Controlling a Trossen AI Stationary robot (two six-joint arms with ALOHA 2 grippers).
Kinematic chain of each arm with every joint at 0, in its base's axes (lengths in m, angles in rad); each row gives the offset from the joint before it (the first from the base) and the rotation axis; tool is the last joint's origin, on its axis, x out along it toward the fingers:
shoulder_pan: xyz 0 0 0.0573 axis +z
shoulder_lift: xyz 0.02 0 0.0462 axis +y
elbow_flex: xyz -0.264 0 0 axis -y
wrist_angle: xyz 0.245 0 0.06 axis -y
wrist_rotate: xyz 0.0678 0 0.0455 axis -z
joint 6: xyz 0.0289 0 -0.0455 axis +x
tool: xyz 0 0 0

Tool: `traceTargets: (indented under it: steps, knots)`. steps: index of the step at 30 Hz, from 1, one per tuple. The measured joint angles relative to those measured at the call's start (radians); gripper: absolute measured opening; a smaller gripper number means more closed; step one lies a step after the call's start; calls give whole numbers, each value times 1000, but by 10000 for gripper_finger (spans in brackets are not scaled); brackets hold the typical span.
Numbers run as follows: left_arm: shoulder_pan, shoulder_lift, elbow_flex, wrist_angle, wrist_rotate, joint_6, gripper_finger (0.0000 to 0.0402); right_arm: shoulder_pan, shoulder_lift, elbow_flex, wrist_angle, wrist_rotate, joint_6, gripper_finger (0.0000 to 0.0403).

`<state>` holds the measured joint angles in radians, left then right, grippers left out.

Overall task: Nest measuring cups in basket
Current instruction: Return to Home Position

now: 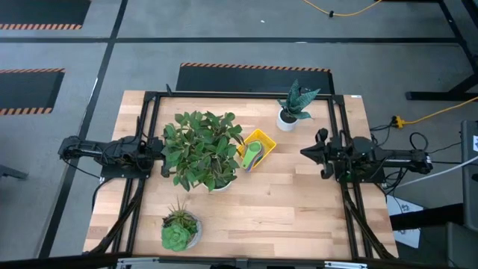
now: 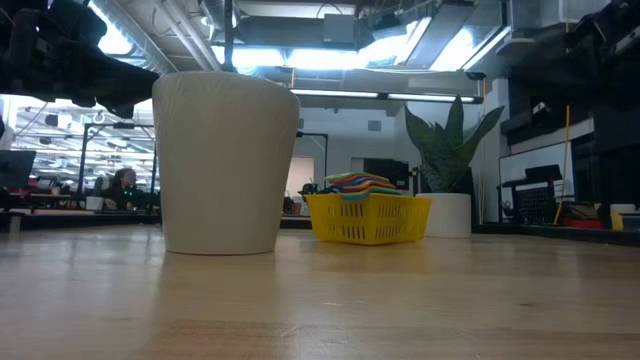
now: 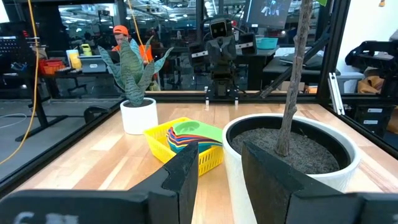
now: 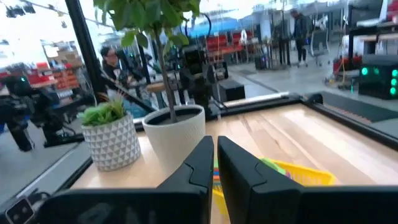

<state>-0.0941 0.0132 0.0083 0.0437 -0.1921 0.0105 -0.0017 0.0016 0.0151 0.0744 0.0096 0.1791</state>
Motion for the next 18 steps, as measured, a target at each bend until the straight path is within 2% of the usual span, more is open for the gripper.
traceTargets:
  steps: [18]
  knots:
    - [0, 0, 0, 0, 2, 0, 117, -1, 11, -8, -47, -2, -28, 27]
